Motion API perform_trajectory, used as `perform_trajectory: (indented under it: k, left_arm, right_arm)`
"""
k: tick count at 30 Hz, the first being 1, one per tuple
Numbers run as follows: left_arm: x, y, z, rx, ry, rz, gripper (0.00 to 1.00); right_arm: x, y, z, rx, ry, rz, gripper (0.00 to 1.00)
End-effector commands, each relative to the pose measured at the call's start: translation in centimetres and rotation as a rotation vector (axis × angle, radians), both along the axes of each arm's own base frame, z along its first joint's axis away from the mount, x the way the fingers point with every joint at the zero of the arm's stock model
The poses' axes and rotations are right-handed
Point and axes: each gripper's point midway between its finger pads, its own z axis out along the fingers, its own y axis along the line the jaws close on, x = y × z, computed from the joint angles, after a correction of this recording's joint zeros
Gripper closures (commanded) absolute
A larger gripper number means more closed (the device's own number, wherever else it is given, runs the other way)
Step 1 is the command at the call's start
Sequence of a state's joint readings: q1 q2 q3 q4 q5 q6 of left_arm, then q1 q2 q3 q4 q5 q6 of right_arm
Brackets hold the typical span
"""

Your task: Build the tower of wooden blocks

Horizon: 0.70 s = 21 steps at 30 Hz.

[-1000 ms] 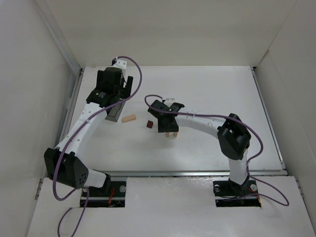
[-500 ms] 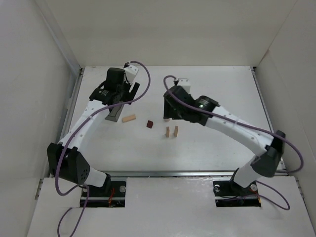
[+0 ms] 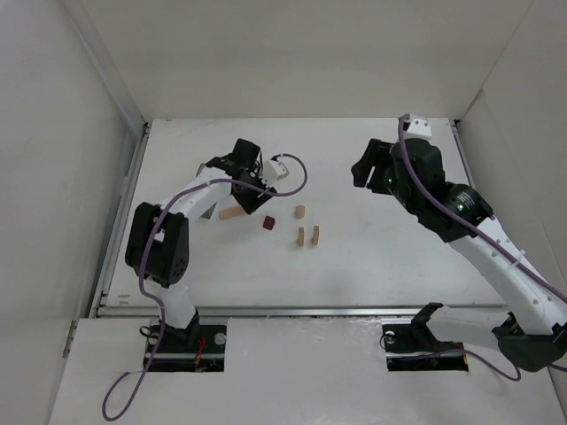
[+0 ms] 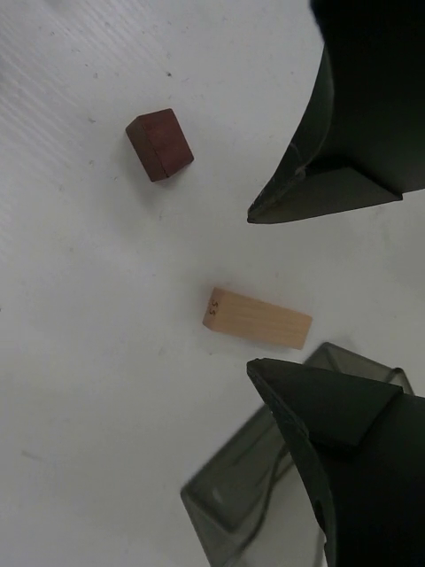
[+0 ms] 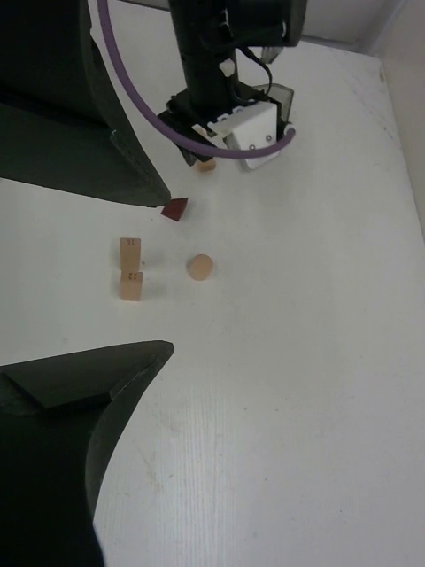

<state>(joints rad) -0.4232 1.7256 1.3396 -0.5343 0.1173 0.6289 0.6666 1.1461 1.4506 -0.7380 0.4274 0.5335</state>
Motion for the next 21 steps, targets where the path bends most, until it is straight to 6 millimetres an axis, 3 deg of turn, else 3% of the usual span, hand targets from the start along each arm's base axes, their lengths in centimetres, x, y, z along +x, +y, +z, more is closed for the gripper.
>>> perform_trajectory:
  k: [1, 4, 9, 13, 15, 19, 21]
  left_arm:
    - [0.5, 0.8, -1.1, 0.020, 0.021, -0.058, 0.40]
    - [1.0, 2.1, -2.6, 0.061, 0.042, -0.074, 0.37]
    - [0.9, 4.0, -4.6, 0.127, 0.058, -0.078, 0.34]
    - [-0.5, 5.4, -6.8, 0.139, 0.154, -0.090, 0.33]
    - [-1.1, 6.0, -7.5, 0.149, 0.194, -0.081, 0.39]
    - [-2.4, 6.9, -8.7, 0.114, 0.262, -0.073, 0.41]
    - [-2.4, 6.9, -8.9, 0.113, 0.258, -0.073, 0.48]
  right_arm:
    - [0.5, 1.2, -0.2, 0.002, -0.022, 0.068, 0.32]
    - [0.5, 1.0, 0.3, 0.016, -0.035, 0.069, 0.32]
    - [0.3, 1.4, -0.6, 0.013, -0.014, 0.090, 0.32]
    - [0.5, 1.6, -0.7, 0.013, -0.014, 0.090, 0.32]
    - [0.5, 1.7, -0.7, 0.008, -0.014, 0.102, 0.32]
    - [0.6, 1.8, -0.1, 0.018, -0.029, 0.102, 0.32]
    - [0.8, 1.9, 0.1, 0.012, -0.034, 0.105, 0.32]
